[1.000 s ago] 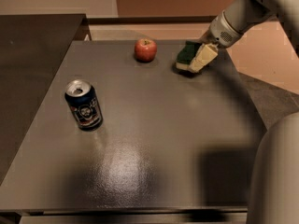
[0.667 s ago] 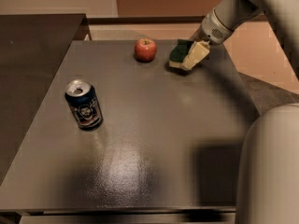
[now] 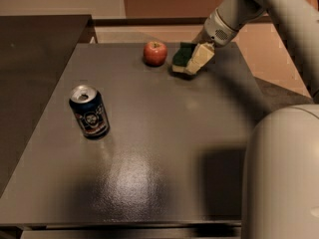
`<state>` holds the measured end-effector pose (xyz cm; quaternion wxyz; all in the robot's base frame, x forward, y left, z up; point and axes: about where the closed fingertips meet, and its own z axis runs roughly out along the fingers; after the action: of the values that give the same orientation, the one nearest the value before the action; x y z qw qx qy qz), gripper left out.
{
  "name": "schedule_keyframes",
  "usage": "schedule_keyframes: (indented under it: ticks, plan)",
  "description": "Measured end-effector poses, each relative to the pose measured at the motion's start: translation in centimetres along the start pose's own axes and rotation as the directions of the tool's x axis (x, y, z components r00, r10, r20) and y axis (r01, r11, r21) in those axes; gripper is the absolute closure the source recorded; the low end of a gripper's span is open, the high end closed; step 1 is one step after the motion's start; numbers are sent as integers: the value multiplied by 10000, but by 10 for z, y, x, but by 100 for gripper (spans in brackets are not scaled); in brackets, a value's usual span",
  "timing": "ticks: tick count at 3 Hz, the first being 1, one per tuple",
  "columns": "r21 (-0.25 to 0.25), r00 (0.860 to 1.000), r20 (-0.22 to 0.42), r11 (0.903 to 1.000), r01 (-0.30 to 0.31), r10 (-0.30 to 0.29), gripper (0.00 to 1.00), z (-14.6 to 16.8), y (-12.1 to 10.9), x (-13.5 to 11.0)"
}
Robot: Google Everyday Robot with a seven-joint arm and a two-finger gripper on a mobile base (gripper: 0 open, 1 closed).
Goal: Move sponge near pepsi can
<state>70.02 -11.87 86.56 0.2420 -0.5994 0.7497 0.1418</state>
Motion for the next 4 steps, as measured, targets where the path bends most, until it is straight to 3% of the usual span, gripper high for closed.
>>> schedule_keyframes:
  ticks: [1, 3, 4]
  plan:
    - [-313, 10000, 30, 9995, 31, -30, 100, 6, 14, -3]
    - [-1507, 9988, 196, 9874, 477, -452, 100, 19, 78, -20]
    - [-1677, 9982, 152, 9840, 598, -581, 83, 20, 99, -25]
